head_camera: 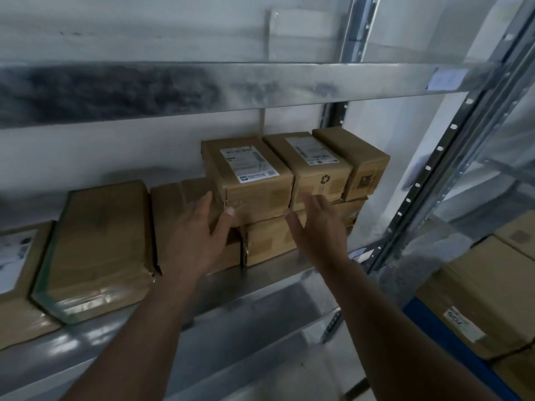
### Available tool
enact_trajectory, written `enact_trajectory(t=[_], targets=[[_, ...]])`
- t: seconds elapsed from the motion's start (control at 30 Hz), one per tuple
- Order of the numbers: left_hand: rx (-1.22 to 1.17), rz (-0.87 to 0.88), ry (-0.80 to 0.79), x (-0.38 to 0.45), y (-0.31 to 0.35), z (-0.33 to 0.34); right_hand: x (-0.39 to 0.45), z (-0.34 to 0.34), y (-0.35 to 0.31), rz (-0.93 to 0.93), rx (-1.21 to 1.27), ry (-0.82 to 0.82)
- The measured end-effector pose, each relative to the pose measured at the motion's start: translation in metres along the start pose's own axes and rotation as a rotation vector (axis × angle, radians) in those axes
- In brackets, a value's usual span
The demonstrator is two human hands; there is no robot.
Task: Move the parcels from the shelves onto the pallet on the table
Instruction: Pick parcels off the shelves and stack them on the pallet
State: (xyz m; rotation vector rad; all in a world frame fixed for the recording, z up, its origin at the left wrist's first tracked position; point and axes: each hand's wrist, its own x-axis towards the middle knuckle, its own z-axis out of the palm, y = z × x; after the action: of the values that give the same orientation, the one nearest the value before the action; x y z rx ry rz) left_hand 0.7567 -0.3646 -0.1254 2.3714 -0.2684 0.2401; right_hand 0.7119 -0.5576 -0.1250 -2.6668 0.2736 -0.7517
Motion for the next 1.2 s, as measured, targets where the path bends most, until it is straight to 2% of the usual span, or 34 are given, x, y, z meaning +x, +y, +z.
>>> enact_trajectory(t=[0.2,0.4,0.6,0.73,0.9,1.07,1.2], targets=[[-0.182,-0.144,0.025,0.011,0.033,-0.002,0.034,0.000,0.003,0.020,0.062,-0.062],[-0.291,-0.252,-0.026,0.021,0.053,-0.001,0.045,0.009,0.005,0.009,0.110,-0.099],[-0.356,-0.361,0.049,0.019,0.046,-0.008,0.049,0.011,0.000,0.089,0.385,-0.197],[-0.409,-0.321,0.065,0.007,0.026,-0.014,0.041,0.009,-0.010,0.177,0.538,-0.241],[-0.579,-0.317,-0.058,-0.005,0.013,-0.019,0.036,0.008,-0.020,0.308,0.669,-0.382],[-0.605,-0.252,-0.115,-0.015,-0.001,-0.019,0.019,0.005,-0.026,0.256,0.698,-0.436],[-0.621,-0.215,-0.102,-0.026,-0.008,-0.017,-0.005,-0.005,-0.027,0.200,0.795,-0.380]])
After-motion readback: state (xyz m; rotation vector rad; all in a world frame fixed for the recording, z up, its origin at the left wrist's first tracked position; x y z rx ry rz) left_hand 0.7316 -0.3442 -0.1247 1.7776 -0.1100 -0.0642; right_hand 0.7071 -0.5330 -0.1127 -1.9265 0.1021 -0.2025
